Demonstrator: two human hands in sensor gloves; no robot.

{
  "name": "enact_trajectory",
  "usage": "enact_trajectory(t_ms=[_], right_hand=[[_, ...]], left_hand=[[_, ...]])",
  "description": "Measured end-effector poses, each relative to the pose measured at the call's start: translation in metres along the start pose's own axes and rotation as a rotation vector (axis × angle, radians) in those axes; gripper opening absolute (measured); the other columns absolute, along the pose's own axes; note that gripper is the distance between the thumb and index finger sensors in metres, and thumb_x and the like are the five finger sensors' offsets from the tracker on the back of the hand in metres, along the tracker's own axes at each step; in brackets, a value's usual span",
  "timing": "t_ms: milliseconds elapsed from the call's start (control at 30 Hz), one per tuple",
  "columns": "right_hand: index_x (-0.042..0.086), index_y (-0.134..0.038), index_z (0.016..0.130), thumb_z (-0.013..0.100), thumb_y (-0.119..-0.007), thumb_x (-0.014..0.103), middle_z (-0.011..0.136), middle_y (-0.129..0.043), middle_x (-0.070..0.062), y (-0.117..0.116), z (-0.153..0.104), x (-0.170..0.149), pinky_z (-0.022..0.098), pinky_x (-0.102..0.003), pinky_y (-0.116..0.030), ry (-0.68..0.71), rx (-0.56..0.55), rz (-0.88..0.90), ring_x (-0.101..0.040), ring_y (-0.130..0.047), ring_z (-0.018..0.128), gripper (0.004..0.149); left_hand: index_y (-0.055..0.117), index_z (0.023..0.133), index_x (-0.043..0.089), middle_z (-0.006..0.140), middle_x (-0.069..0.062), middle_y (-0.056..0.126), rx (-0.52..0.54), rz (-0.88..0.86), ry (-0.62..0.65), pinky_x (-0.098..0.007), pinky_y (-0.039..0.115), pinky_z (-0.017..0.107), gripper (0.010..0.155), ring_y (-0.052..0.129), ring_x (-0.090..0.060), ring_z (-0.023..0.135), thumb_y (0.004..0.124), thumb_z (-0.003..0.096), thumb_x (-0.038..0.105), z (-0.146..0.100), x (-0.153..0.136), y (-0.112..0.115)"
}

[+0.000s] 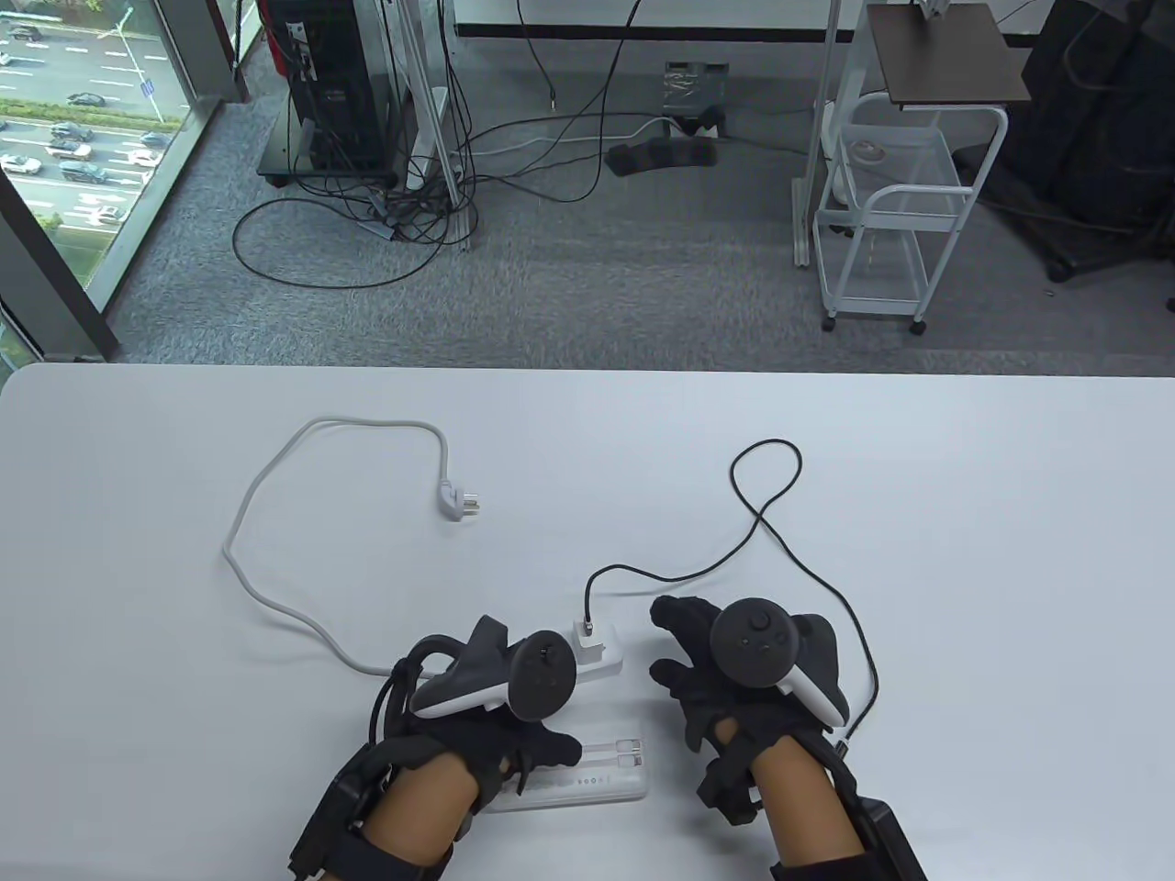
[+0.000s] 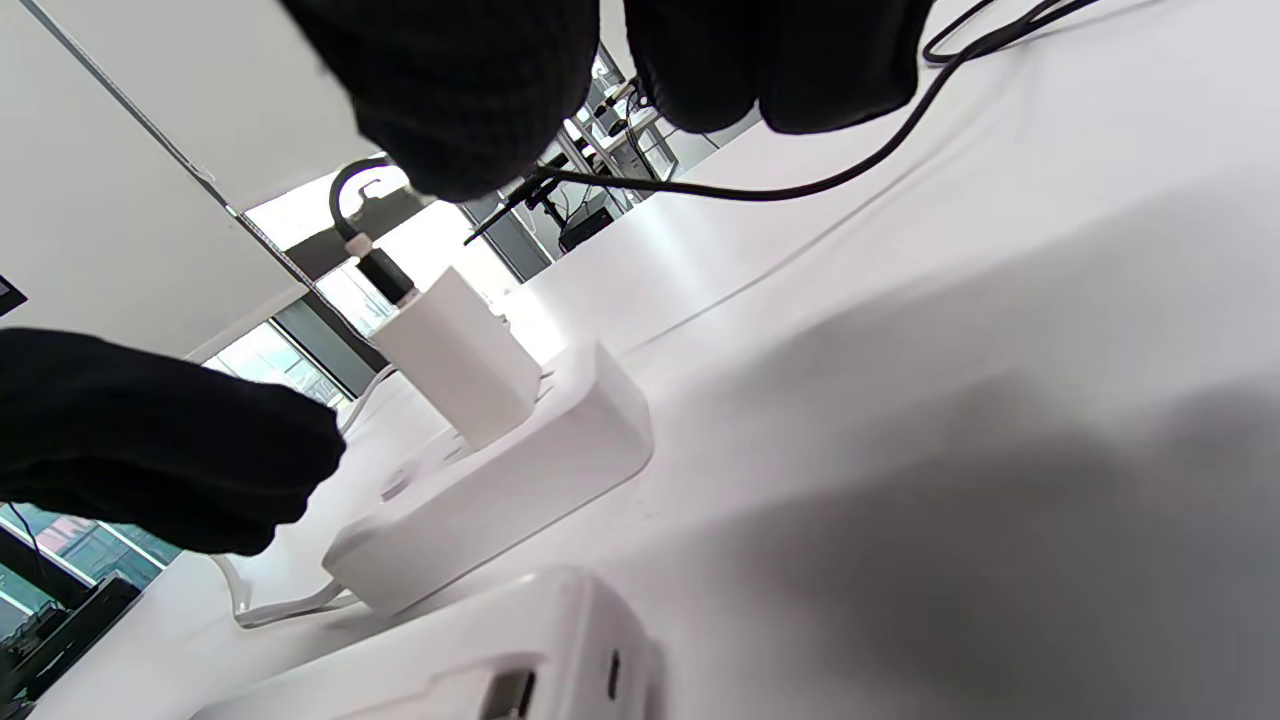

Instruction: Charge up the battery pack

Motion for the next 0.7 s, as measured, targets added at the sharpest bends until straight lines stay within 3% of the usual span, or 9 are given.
enact_trajectory(t_ms=[300,500,700], right_hand=[[0.018,-0.052,0.103,0.044,-0.080,0.028,0.109,-0.054,-0.025,0.015,-0.022,-0.024,0.065,-0.080,-0.039,-0.028,-0.015,-0.055,-0.058,-0.063,0.095,0.066],[0.019,-0.052,0.103,0.044,-0.080,0.029,0.109,-0.053,-0.025,0.010,-0.028,-0.027,0.065,-0.081,-0.038,-0.021,-0.022,-0.084,-0.058,-0.062,0.096,0.066],[0.019,-0.052,0.103,0.044,-0.080,0.029,0.109,-0.053,-0.024,0.010,-0.027,-0.033,0.065,-0.081,-0.037,-0.027,-0.038,-0.075,-0.058,-0.061,0.096,0.066]], left_hand=[[0.061,0.112,0.022,0.109,-0.011,0.072,-0.100,0.105,0.010,-0.056,0.071,0.067,0.090,0.088,-0.028,0.089,0.086,0.0410,0.071,0.011,0.020,0.021],[0.058,0.110,0.023,0.108,-0.009,0.071,-0.171,0.164,-0.003,-0.053,0.073,0.067,0.086,0.087,-0.026,0.089,0.086,0.0428,0.069,0.019,0.028,0.038],[0.049,0.112,0.018,0.110,-0.010,0.067,-0.185,0.241,-0.024,-0.052,0.073,0.067,0.097,0.083,-0.029,0.091,0.087,0.0397,0.071,0.025,0.033,0.047]])
Point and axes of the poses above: the tracker on the back of each hand, its own x axis roughly to the thumb side, its own z axis roughly from the wrist to the fingertips, y = z × x, the point moved 3 cm from there along z, roughly from the wrist to the fingertips
